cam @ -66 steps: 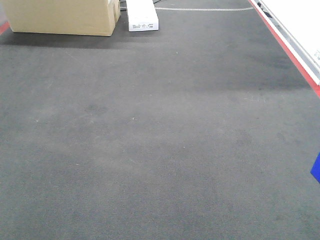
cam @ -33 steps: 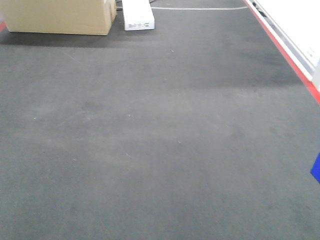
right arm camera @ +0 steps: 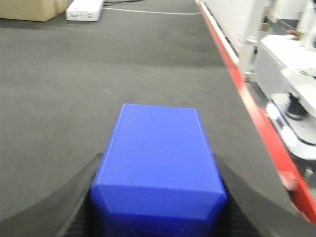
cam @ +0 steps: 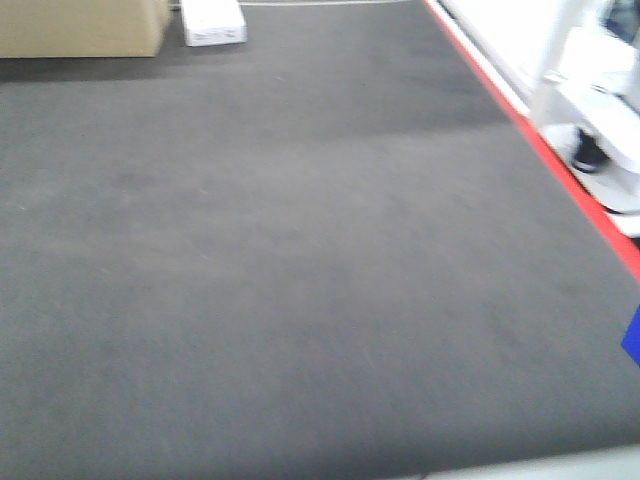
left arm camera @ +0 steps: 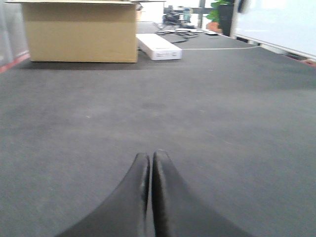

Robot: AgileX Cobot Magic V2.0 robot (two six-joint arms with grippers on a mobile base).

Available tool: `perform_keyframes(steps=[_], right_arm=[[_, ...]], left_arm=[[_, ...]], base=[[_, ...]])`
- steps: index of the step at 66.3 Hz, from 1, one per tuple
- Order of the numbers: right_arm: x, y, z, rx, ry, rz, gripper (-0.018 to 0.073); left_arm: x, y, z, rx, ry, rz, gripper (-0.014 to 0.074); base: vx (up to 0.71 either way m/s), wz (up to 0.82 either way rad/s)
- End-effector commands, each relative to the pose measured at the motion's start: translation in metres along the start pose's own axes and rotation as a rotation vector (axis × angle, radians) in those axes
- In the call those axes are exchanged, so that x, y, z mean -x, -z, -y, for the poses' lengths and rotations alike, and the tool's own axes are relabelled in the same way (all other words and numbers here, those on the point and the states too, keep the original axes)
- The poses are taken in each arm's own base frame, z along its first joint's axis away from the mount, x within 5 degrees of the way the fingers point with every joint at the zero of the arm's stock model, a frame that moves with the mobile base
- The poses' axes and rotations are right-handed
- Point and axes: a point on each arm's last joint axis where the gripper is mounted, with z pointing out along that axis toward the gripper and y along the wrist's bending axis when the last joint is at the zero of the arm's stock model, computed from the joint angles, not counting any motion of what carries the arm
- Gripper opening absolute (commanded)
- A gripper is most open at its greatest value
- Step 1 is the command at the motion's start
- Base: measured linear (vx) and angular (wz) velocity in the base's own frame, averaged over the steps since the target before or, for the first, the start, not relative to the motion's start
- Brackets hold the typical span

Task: Pour parts from conveyor to right shelf
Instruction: 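Drive away from the conveyor holding the block in the right gripper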

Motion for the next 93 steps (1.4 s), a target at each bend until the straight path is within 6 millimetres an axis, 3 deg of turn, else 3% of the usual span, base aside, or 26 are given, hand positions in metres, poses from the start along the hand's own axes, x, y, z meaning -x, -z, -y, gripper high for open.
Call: perform_keyframes(steps=[1,93], right_arm=[[0.0155,0.0025,0.0020,-0.018,0.008,0.095,-0.0006],[0.0155,0.0026,0.0020,-0.018,0.007,0.095,-0.0006]], left_arm=[[0.0128,-0.0001,0.0007,-0.009,0.016,0.081,-0.0006],[0.0128,-0.0001,0.0007,-0.009,0.016,0.081,-0.0006]], base=[[-0.33,-0.35],[-0.45,-0.45]])
